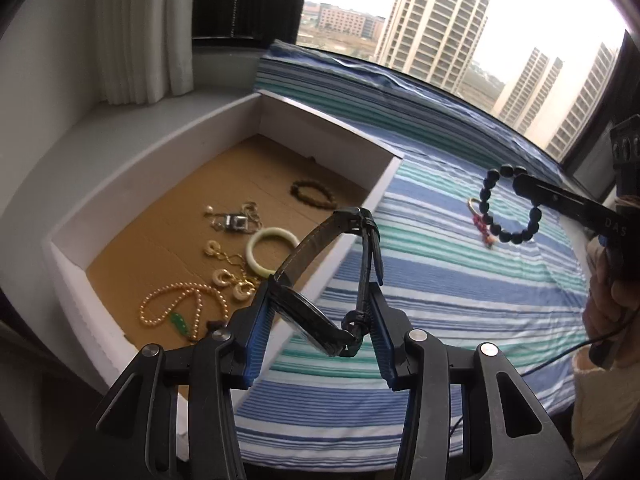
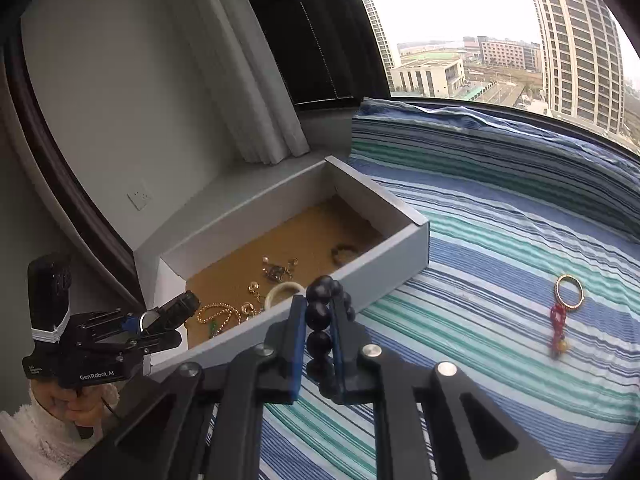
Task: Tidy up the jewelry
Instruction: 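Carry both items into the box and open both tools to release them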
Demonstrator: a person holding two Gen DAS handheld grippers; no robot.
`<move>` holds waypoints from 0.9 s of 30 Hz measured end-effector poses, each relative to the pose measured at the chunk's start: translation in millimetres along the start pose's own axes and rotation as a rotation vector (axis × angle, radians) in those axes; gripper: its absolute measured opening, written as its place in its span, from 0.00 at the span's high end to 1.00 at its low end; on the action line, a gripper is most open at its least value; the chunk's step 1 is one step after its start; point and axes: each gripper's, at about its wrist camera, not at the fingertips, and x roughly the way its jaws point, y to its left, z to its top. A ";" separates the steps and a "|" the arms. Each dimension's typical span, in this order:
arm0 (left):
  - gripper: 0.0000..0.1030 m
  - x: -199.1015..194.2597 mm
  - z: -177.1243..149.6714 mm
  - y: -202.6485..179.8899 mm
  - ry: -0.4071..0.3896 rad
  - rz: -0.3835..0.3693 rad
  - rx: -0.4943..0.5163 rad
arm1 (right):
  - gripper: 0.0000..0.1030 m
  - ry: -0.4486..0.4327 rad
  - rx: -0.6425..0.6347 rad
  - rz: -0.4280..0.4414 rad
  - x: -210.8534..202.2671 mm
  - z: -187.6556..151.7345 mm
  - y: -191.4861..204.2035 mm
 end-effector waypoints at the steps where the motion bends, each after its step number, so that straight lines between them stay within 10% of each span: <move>1: 0.55 -1.0 7.2 9.9 -0.012 0.021 -0.016 | 0.88 -0.005 -0.015 0.006 4.9 8.7 6.9; 20: 0.47 142.5 48.7 117.6 0.139 0.308 -0.232 | 0.87 0.193 -0.075 -0.047 209.4 55.4 40.7; 23: 0.37 140.8 41.4 121.8 0.128 0.328 -0.226 | 0.45 0.175 -0.083 -0.091 203.3 50.3 35.9; 27: 0.29 120.2 36.9 114.1 0.077 0.312 -0.201 | 0.41 0.108 -0.107 -0.153 169.6 43.3 30.6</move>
